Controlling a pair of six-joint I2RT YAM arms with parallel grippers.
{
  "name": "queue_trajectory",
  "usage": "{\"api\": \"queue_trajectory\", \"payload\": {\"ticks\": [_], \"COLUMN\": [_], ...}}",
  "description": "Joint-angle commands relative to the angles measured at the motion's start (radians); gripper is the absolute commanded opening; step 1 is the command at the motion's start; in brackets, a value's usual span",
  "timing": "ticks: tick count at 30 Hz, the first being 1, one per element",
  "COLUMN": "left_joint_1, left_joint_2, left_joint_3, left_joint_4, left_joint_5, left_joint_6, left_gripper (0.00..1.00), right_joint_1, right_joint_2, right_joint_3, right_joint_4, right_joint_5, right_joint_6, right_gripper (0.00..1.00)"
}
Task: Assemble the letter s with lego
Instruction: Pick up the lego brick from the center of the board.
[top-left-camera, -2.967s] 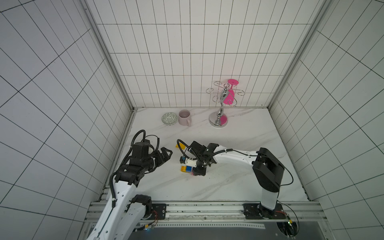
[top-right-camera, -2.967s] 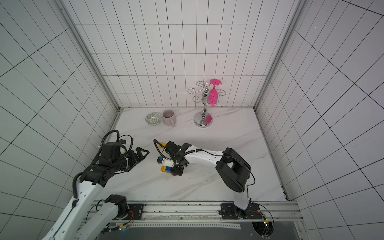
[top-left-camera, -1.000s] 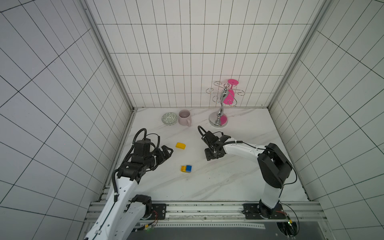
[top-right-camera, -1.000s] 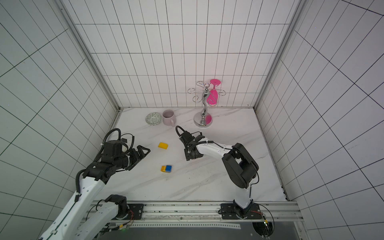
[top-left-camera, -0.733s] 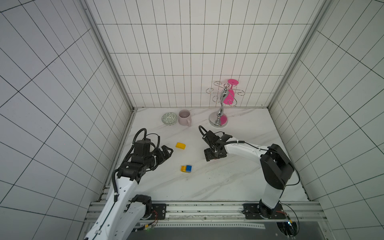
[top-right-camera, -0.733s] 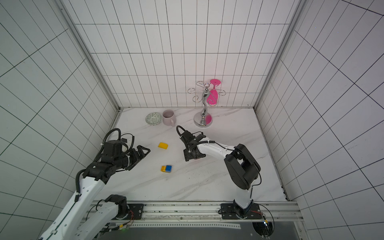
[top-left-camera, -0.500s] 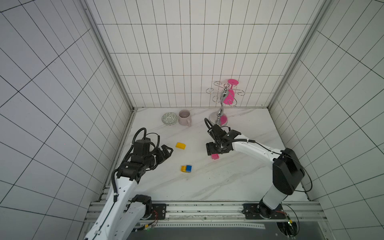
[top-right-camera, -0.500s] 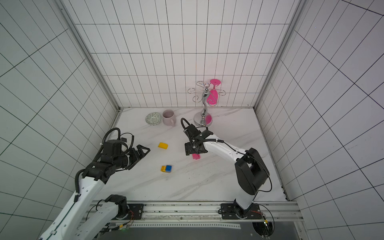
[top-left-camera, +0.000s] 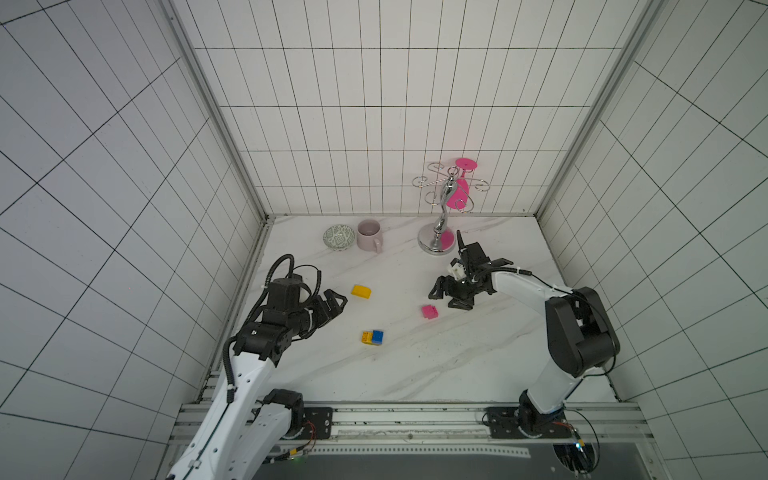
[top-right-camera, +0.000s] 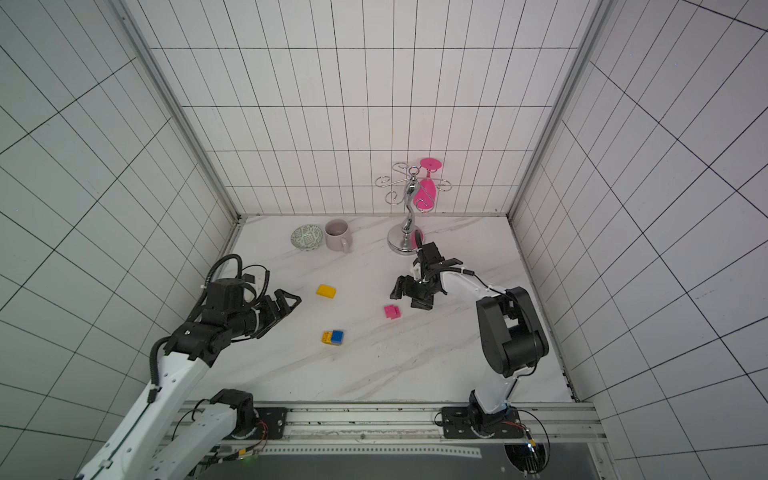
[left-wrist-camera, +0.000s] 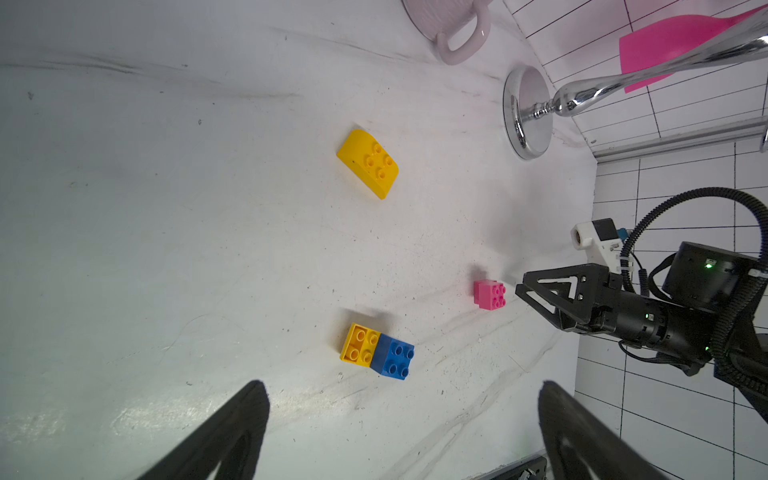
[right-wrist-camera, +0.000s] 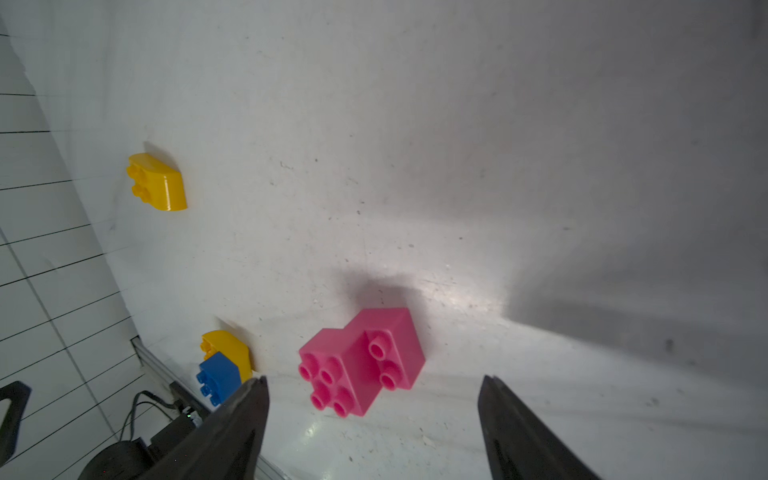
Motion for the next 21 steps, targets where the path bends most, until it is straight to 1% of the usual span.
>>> {"api": "queue_trajectory", "payload": {"ticks": [1,6,10,15,17,18,19,20,21], "left_joint_1": [-0.005,-0.008,-0.011,-0.013,-0.012,-0.012,-0.012,-0.012,-0.012], "left_joint_2": [-0.003,-0.012,-0.019,-0.032,-0.036,-0.037,-0.038,-0.04,-0.041], "left_joint_3": [0.037,0.032,0.032,0.026,0.023,0.023,0.023,0.023,0.021], "left_joint_4": [-0.011,-0.02,-0.034,-0.045,-0.047,-0.047,-0.047,-0.047,-0.048], "left_joint_5": [-0.022,-0.024,-0.031,-0.035,-0.036,-0.037,-0.036,-0.036,-0.036], "left_joint_6": [0.025,0.028,0.038,0.042,0.041,0.04,0.04,0.039,0.039], "left_gripper": [0.98,0.98,0.98,0.98,0.98,0.98,0.98,0.98,0.98], "right_joint_1": [0.009,0.013,0.035,0.09,0.106,0.109,0.108,0.106,0.105], "right_joint_2": [0.016,0.015,0.017,0.015,0.007,-0.003,-0.015,-0.031,-0.05], "right_joint_3": [-0.078,-0.146,-0.155,-0.165,-0.178,-0.183,-0.187,-0.187,-0.17], "right_joint_4": [0.143,0.252,0.286,0.329,0.34,0.333,0.313,0.275,0.192], "right_joint_5": [-0.122,-0.151,-0.159,-0.169,-0.17,-0.168,-0.16,-0.144,-0.103], "right_joint_6": [0.122,0.219,0.243,0.28,0.281,0.28,0.278,0.245,0.173], "right_gripper": [0.83,0.84,0.84,0.85,0.85,0.89,0.89,0.89,0.89]}}
